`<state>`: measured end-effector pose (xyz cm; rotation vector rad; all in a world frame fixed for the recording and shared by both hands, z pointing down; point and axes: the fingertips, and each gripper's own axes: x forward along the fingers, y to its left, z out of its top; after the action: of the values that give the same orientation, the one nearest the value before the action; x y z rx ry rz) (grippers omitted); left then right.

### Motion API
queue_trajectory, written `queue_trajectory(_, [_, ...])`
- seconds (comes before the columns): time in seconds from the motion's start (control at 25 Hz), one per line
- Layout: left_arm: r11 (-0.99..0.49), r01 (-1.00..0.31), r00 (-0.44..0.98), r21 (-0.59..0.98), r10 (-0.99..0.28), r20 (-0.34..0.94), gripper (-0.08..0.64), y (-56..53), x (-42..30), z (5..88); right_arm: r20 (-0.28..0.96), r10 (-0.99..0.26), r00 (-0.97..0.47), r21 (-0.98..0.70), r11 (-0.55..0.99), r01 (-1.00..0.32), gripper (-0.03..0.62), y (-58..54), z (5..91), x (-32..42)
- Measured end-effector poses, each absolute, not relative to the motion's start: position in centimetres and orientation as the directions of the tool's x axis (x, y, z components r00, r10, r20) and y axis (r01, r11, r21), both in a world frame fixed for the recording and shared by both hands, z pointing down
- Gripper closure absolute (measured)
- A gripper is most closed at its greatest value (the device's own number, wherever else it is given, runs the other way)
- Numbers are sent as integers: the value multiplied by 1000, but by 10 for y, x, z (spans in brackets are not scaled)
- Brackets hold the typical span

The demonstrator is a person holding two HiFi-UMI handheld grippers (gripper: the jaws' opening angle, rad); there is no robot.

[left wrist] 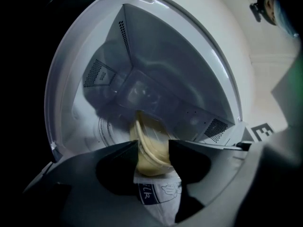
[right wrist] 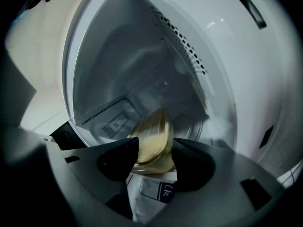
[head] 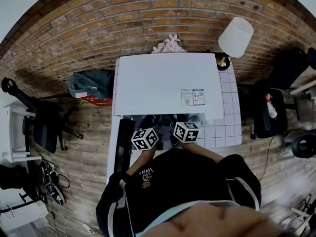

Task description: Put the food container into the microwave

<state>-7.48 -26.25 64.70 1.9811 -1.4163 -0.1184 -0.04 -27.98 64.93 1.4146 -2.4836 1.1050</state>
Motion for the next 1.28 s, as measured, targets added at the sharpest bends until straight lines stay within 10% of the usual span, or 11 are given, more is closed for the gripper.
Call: queue_trajectory(1.28, [-243, -795, 471, 555, -824, 313, 235, -246, -79, 644, 324, -815, -480, -559, 244, -792, 383, -243, 627, 22])
